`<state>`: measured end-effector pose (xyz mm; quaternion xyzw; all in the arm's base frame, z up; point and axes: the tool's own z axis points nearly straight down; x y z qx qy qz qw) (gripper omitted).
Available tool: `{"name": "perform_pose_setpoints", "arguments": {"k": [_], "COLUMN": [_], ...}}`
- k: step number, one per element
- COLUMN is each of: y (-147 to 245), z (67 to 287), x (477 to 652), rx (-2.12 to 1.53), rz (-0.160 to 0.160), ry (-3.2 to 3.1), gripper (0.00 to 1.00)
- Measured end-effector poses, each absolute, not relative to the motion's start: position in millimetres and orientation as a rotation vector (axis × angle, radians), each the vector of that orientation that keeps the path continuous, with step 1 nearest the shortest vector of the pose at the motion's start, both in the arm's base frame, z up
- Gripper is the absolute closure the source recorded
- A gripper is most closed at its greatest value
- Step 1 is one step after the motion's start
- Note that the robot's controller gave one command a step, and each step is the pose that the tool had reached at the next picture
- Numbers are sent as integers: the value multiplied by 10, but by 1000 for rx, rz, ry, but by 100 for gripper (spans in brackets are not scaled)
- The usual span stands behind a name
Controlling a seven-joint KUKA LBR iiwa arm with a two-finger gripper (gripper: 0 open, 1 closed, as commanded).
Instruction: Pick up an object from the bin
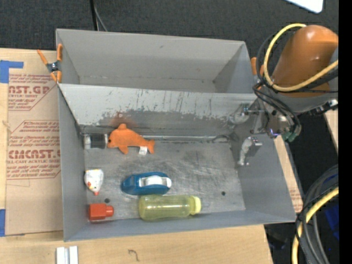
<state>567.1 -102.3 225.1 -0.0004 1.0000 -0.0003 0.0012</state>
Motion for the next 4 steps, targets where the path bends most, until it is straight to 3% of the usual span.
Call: {"name": "perform_pose_setpoints", "arguments": {"k": [2, 3, 4], "y": [-1020, -942, -900], "z": [2243, 2380, 2397], "x": [5672, 5723, 5596], "rx": [-5, -220, -433], "rz": [-2, 4, -8], "ry": [3138, 3143, 3093], "gripper": [0, 0, 0]}}
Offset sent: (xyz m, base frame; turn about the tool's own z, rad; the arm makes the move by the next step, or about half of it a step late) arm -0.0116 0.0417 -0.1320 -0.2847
